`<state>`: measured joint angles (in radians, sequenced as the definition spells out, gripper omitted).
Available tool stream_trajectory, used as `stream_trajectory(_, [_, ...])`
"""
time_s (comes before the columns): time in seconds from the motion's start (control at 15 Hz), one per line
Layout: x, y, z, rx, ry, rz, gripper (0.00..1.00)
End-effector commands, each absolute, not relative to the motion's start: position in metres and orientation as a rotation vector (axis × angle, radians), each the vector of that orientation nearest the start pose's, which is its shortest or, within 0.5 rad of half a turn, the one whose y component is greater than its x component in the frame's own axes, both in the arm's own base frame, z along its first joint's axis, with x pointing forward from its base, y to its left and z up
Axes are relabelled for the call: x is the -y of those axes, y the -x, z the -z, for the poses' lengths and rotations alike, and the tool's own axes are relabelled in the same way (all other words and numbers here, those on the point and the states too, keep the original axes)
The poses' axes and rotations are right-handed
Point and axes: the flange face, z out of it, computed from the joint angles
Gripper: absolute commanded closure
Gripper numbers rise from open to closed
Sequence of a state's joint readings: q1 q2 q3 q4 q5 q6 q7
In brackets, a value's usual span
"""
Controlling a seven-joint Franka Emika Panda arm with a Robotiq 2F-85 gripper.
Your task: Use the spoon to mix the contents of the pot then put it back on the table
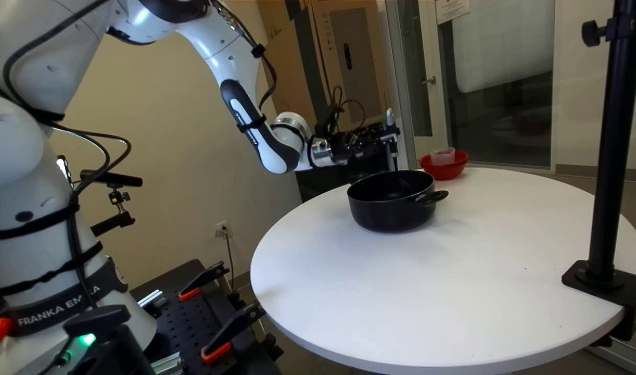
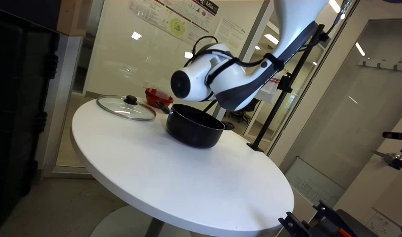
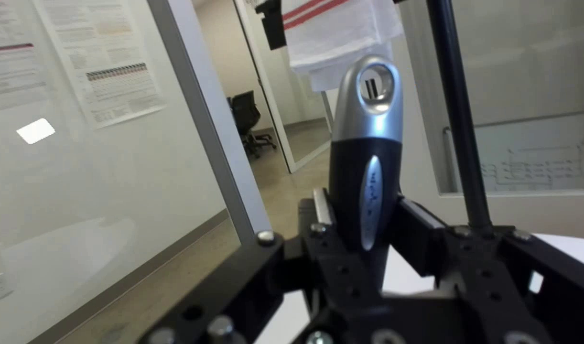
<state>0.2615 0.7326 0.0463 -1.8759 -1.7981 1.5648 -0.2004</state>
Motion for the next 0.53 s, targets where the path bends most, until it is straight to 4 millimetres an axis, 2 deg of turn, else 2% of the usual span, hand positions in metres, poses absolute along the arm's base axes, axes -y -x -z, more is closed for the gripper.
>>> stream_trajectory(0.0, [-0.064, -0.601, -0.131, -1.118, -0.823, 0.571, 0.92])
stream_trajectory(0.2, [-0.056, -0.589, -0.12, -1.123, -0.854, 0.534, 0.92])
stream_trajectory(0.47, [-0.058, -0.571, -0.117, -1.109, -0.973, 0.479, 0.92])
